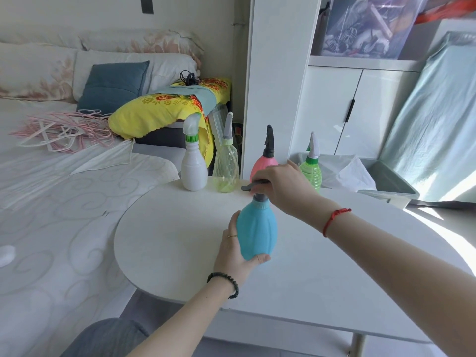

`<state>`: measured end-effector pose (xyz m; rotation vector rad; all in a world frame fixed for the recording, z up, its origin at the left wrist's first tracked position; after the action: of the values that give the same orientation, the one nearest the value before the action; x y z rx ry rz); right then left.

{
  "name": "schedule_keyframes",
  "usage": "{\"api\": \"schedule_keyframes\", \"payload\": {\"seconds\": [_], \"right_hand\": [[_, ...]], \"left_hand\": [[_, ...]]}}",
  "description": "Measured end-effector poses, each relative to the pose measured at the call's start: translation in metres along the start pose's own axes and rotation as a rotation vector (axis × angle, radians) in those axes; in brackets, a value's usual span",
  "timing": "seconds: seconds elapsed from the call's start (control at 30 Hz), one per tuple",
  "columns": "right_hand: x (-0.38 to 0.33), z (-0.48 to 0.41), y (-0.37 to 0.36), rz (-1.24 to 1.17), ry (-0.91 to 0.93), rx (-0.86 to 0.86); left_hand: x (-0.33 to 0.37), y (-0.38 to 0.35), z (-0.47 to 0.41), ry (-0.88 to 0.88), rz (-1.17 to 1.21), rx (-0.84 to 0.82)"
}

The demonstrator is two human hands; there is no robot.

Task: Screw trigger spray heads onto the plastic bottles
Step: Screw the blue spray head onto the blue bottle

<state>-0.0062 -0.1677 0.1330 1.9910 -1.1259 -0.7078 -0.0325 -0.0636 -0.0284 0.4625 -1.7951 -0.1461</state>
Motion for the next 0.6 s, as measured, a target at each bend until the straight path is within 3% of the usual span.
{"api": "schedule_keyframes", "payload": {"seconds": [0.2,0.47,0.53,0.6], "right_hand": [[-0.002,0.008,-0.002,-0.012,0.013,0.034],[0.018,0.024,0.008,-0.153,0.230,-0.057],[0.021,0.034,0.006,-0.263,0.170,0.046],[0.027,0.054,0.005,-0.462,-0.012,0.273]], "left_hand": [[0.005,0.002,0.004,0.030,-0.048,0.084],[0.012,0.031,-0.017,0.034,0.007,-0.243],[0.018,0.030,-0.021,0.052,0.036,-0.328],[0.020,0.028,-0.022,0.064,0.061,-0.345]]}}
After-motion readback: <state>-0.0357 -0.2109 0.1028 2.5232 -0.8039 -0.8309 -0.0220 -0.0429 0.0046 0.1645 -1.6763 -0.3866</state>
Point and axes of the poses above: each hand's wrist, its own z-axis away from the middle knuckle, its own y-axis out of the back of the hand, x = y × z, the point moved 3 cm from there along -z, towards the middle knuckle, and after that the axes turned 12 degrees about x, right-handed, at the moved point
